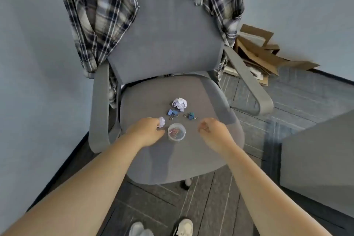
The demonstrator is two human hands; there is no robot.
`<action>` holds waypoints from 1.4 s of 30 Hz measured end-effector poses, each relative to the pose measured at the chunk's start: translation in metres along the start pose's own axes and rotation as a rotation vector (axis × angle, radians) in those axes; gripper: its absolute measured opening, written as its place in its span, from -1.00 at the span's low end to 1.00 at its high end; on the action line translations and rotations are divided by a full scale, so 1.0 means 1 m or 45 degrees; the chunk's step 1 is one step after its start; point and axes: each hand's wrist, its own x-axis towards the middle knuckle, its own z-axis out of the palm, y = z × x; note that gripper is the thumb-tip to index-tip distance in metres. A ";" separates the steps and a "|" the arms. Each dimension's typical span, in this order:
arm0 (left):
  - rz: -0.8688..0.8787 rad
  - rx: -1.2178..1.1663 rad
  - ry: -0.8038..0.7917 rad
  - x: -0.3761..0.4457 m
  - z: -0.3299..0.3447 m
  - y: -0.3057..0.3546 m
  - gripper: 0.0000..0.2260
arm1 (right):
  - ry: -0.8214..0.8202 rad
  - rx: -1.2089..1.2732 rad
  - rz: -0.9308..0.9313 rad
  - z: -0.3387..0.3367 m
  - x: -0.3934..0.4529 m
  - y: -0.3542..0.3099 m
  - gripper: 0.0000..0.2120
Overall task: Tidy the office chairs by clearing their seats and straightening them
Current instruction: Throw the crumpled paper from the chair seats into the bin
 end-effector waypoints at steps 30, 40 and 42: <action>-0.131 0.114 0.092 0.248 0.042 -0.050 -0.57 | -0.100 -0.284 0.050 0.099 0.279 0.026 -0.49; 0.028 0.100 0.069 0.213 0.020 -0.013 -0.55 | 0.030 -0.149 0.028 0.046 0.226 0.026 -0.54; 0.066 0.065 0.073 0.191 0.011 0.009 -0.57 | 0.085 -0.110 0.046 0.022 0.197 0.029 -0.54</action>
